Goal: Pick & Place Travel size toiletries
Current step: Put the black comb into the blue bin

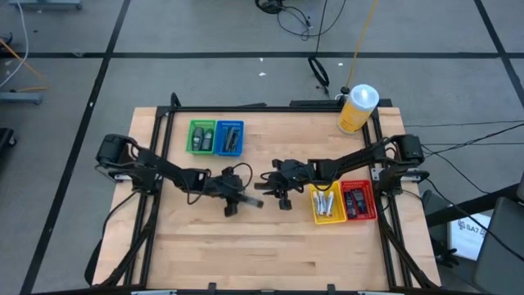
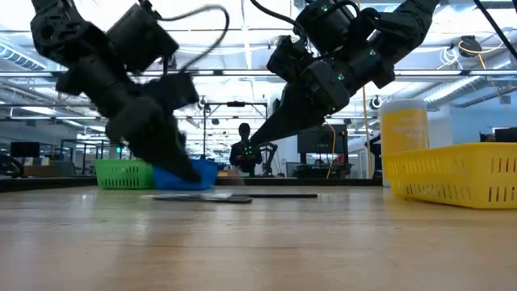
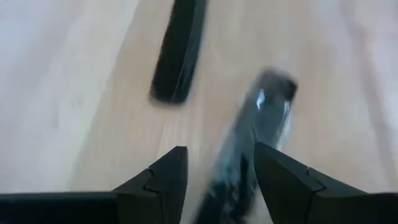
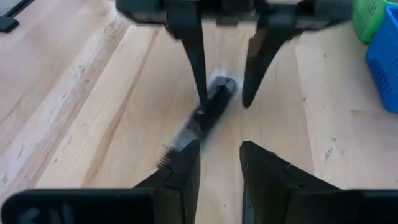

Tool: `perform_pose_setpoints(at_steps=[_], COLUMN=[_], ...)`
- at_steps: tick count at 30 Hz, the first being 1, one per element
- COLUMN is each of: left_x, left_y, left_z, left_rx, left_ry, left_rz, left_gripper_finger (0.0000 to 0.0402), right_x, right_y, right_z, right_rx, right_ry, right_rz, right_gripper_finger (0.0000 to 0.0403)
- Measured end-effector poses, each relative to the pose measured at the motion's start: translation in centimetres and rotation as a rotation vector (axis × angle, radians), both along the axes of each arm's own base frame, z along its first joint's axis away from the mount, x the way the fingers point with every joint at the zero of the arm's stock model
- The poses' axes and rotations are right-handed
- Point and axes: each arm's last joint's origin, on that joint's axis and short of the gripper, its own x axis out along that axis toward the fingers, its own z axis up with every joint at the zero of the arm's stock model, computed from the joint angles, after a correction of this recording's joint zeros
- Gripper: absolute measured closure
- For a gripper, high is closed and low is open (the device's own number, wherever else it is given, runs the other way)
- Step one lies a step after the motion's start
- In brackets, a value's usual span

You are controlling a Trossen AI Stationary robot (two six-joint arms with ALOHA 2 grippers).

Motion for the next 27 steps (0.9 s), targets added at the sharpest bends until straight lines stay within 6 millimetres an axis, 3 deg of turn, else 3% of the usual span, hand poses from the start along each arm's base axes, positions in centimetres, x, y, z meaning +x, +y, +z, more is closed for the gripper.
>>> perform_pose_setpoints(at_steps=[4,11,15,19,27], left_x=[-0.1,-0.6,-0.4,-0.3,-0.1], left_y=[0.0,0.2,0.5,0.9,1.3], left_z=[1.1,-0.1,-0.8,-1.9,-2.9], left_rx=[0.111,0.14,0.149,0.089,0.003], left_ry=[-0.021,0.08,0.101,0.12,0.13], left_rz=[-0.158,-0.351,-0.38,-0.407,-0.443], left_gripper_finger=[0.02,0.0111,0.0093,0.0124,0.0234], right_x=[-0.3,-1.0,-1.1,-1.3,-1.3], right_y=[0.0,0.0,0.0,0.0,0.0], right_z=[-0.4,-1.1,-1.1,-1.3,-1.3], right_rx=[0.0,0.004,0.004,0.005,0.006], right_ry=[0.0,-0.054,-0.091,-0.102,-0.105], right_rz=[-0.001,-0.004,-0.004,-0.003,-0.001], right_gripper_finger=[0.0298,0.0298,0.0298,0.0298,0.0298])
